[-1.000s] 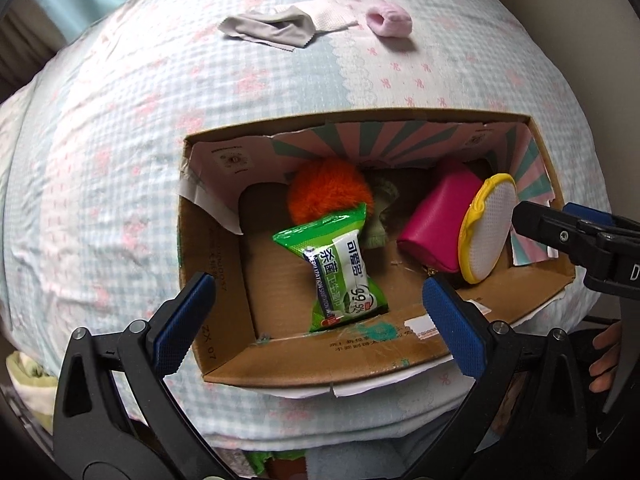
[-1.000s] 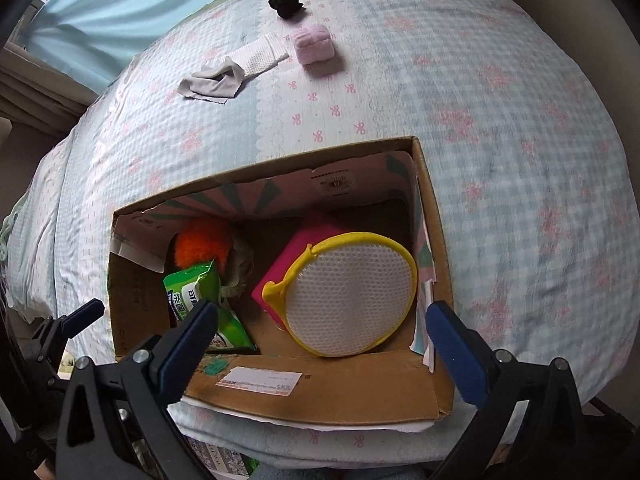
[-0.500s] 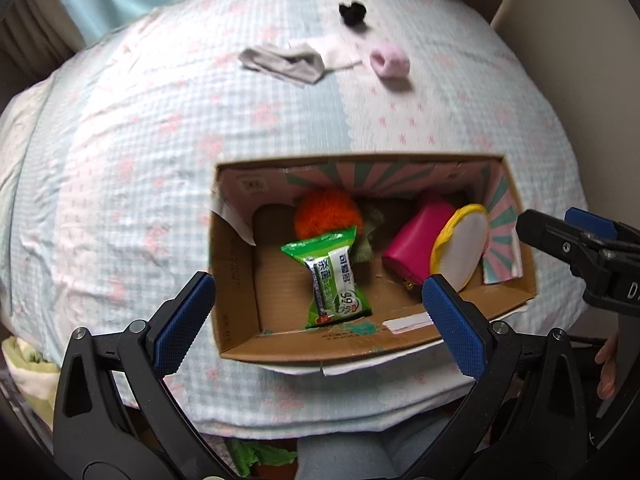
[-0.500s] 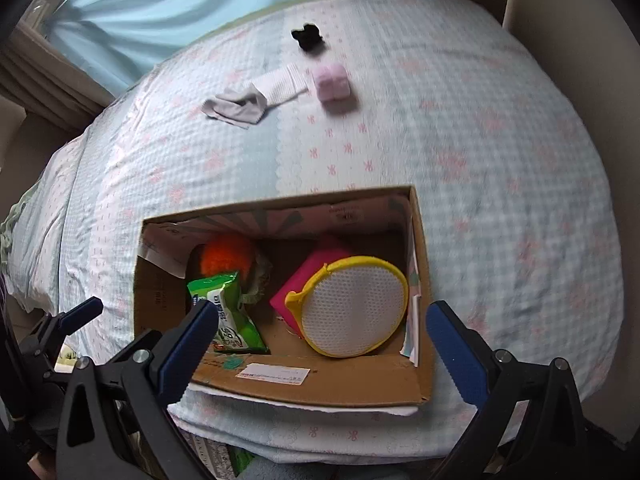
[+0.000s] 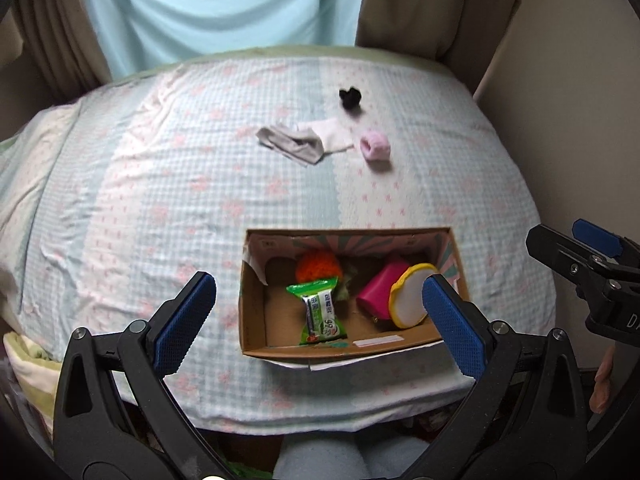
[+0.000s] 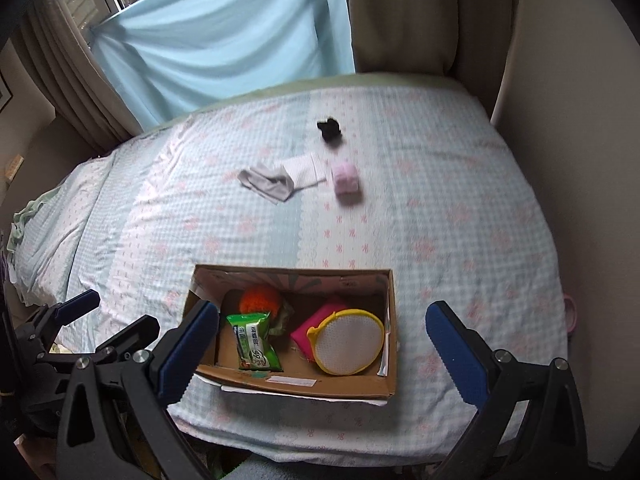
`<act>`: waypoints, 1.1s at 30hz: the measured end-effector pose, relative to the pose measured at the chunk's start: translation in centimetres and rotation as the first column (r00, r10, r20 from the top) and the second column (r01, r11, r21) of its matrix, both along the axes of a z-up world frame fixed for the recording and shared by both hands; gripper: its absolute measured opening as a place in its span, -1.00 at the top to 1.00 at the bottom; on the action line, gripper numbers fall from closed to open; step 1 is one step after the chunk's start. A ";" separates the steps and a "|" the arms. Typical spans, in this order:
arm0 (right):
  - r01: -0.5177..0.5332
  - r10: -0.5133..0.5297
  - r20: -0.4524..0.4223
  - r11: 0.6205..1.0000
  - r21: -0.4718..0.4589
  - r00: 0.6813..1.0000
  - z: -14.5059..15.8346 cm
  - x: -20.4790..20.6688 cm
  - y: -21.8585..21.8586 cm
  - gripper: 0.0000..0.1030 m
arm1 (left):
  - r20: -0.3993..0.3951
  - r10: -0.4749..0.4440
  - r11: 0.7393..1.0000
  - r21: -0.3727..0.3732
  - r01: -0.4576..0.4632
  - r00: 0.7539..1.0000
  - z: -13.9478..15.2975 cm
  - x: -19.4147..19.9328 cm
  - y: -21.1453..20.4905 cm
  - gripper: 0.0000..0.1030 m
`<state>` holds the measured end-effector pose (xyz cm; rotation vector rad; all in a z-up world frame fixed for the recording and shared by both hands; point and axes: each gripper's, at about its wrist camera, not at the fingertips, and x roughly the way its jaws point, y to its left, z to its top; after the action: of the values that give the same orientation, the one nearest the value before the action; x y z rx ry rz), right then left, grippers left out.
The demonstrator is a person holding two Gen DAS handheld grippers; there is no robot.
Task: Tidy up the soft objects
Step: 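Lift both tools away from the box, then grasp the grey cloth with the left tool while the right tool grasps the black scrunchie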
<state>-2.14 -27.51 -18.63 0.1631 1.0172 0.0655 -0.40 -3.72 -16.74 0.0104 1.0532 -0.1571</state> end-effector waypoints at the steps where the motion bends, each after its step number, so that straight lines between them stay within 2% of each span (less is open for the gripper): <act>1: 0.001 -0.001 0.015 1.000 -0.003 1.000 0.8 -0.3 0.1 -1.00 | 0.016 0.007 1.000 -0.002 -0.007 1.000 0.8 -0.2 0.2 -0.99; 8: 0.021 -0.014 0.135 0.999 -0.045 0.991 6.6 -2.4 0.2 -1.00 | 0.155 0.053 0.999 0.001 -0.054 0.987 7.1 -2.0 1.9 -0.99; 16: 0.040 -0.020 0.224 0.996 -0.083 0.974 10.6 -2.7 0.2 -1.00 | 0.214 0.107 0.994 -0.043 -0.100 0.971 10.0 0.2 3.7 -0.99; 23: 0.041 -0.008 0.277 0.993 -0.112 0.961 12.0 1.0 0.6 -1.00 | 0.196 0.119 0.992 -0.064 -0.109 0.973 9.6 5.4 5.0 -0.99; 30: 0.042 -0.016 0.286 0.995 -0.085 0.958 11.2 6.7 0.4 -1.00 | 0.159 0.124 0.991 -0.066 -0.115 0.979 7.2 11.3 4.8 -0.99; 33: 0.028 -0.003 0.287 0.996 -0.085 0.958 10.6 9.4 0.3 -1.00 | 0.133 0.158 0.985 -0.087 -0.147 0.978 5.9 13.6 4.5 -0.99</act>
<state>7.29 -27.21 -7.99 0.0779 0.7267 0.0285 13.24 0.81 -10.86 -0.1268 0.9037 -0.0562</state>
